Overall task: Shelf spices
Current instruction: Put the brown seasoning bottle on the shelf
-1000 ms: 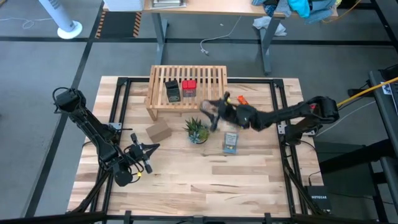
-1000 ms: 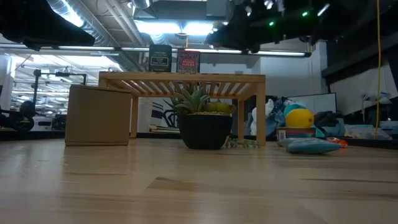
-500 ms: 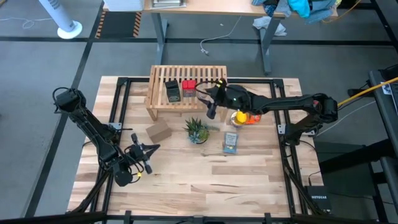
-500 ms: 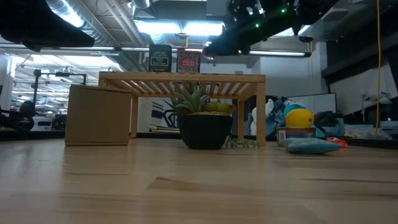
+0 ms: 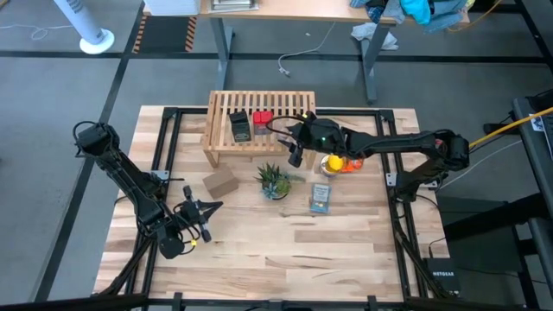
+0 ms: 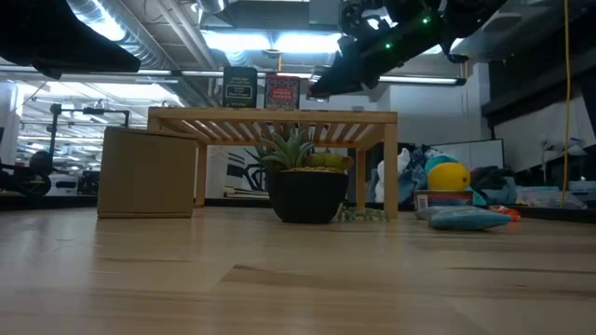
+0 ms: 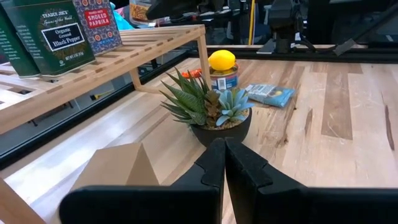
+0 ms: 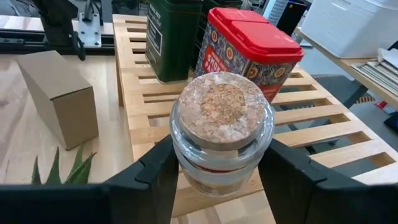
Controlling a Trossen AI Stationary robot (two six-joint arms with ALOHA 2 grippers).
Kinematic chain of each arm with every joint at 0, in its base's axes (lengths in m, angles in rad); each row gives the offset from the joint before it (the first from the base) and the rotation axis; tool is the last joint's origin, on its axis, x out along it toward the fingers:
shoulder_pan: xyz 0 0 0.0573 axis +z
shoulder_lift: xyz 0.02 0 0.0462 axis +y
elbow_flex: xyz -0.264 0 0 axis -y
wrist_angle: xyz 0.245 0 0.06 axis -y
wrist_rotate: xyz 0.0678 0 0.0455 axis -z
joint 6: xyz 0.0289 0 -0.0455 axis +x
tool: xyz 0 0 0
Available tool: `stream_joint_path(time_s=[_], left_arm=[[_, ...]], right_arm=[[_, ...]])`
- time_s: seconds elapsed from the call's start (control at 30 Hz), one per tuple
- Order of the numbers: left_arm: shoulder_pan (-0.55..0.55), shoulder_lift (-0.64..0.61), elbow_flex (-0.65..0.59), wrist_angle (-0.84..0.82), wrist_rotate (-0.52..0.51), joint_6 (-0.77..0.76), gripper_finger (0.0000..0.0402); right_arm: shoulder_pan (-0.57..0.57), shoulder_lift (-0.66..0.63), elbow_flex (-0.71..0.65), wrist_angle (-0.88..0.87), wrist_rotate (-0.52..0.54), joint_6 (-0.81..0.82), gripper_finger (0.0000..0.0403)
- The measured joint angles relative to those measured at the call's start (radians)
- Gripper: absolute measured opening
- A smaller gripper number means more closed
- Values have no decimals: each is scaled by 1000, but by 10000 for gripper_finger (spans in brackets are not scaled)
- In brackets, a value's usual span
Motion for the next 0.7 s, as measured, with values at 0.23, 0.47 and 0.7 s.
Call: stream_joint_path(time_s=[0.23,0.47,0.7], left_arm=[[0,0,0,0,0,0,5],[0,0,0,-1,-1,0,5],[0,0,0,0,-1,0,5]], right_arm=[[0,34,0,-1,-21,0,192],[-19,57,0,12,-52,-3,192],[-38,58,0,17,-54,-1,199]])
